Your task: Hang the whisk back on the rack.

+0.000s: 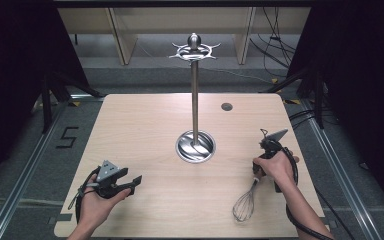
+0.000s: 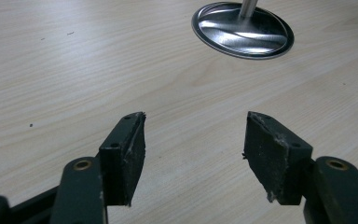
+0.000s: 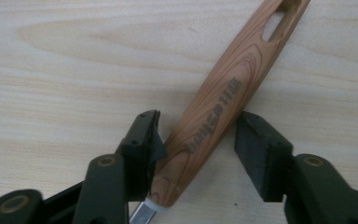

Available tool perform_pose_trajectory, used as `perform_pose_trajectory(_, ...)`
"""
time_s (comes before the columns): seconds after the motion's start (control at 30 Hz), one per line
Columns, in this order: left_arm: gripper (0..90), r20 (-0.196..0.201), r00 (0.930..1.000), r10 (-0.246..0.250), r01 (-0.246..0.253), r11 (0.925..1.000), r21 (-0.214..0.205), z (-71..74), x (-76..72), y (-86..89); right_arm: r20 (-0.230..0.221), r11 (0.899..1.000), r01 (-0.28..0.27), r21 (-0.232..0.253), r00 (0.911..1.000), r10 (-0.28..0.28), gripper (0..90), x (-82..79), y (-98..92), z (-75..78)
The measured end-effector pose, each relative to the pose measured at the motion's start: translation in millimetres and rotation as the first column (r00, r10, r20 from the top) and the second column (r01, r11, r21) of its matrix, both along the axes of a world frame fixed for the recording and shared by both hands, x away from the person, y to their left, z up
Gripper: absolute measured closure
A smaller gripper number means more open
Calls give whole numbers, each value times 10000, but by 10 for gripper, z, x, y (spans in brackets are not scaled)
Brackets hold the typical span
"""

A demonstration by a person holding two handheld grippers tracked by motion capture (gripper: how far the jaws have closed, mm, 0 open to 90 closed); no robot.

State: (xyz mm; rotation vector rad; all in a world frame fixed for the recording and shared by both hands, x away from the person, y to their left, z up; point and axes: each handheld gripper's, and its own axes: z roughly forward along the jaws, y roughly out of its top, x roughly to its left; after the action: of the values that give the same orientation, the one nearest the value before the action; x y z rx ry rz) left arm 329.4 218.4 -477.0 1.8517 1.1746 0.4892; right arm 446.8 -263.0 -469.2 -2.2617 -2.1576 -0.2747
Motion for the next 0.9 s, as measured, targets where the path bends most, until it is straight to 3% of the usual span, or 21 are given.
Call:
perform_pose_trajectory(0.07,377,16,10000,19,-19,10000,0,3,0,8,-25,9990,-423,-124,9991,422,540,-5,-33,-17)
perform_pose_trajectory(0.13,377,7,10000,-10,10,10000,0,5,2,10,13,9996,-108,-277,9999,108,601,2,-20,-14)
perform_pose_trajectory(0.2,377,22,10000,-20,20,10000,1,3,3,3,-176,9982,-323,-505,9993,315,650,5,-60,-8)
perform_pose_trajectory(0.3,377,42,10000,-51,51,10000,2,7,0,-4,-287,9968,-576,-561,9980,560,673,2,-100,0)
perform_pose_trajectory(0.33,377,16,10000,-33,33,10000,26,6,0,-1,-289,9978,-377,-550,9989,361,680,5,-89,2)
perform_pose_trajectory(0.47,377,54,10000,-56,56,10000,50,7,0,9,-283,9955,-831,-465,9962,819,684,-4,-120,4)
perform_pose_trajectory(0.53,377,55,9999,-89,89,9999,55,9,2,15,-57,9981,-557,-268,9984,556,685,-11,-79,2)
perform_pose_trajectory(0.57,377,25,10000,-45,44,10000,26,6,4,16,-92,9944,-1011,-318,9949,1009,685,-20,-96,11)
perform_pose_trajectory(0.6,377,31,10000,-42,42,10000,21,6,4,17,156,9948,-997,-206,9949,1001,685,-30,-77,17)
perform_pose_trajectory(0.63,377,30,10000,-42,42,10000,23,6,4,18,447,9929,-1166,251,9923,1154,685,-47,-74,22)
perform_pose_trajectory(0.67,377,30,10000,-41,41,10000,23,6,5,19,411,9922,-1245,-4,9914,1244,685,-57,-59,42)
perform_pose_trajectory(0.7,377,36,10000,-33,33,10000,17,6,4,18,488,9889,-1486,93,9878,1480,685,-65,-74,55)
perform_pose_trajectory(0.73,377,42,10000,-38,38,10000,20,7,4,18,1027,9816,-1895,234,9771,1862,685,-78,-92,53)
perform_pose_trajectory(0.77,377,43,10000,-48,48,10000,27,9,3,18,1184,9771,-2114,252,9711,2071,685,-98,-103,67)
perform_pose_trajectory(0.8,377,58,10000,-49,49,10000,22,10,3,18,1225,9803,-1949,322,9742,1896,685,-121,-83,98)
perform_pose_trajectory(0.87,378,56,10000,-47,47,10000,31,13,1,18,1516,9741,-2193,559,9661,2088,685,-167,-81,153)
perform_pose_trajectory(0.9,377,61,10000,-24,23,10000,29,13,-1,16,1819,9738,-2266,212,9586,2191,686,-194,-93,181)
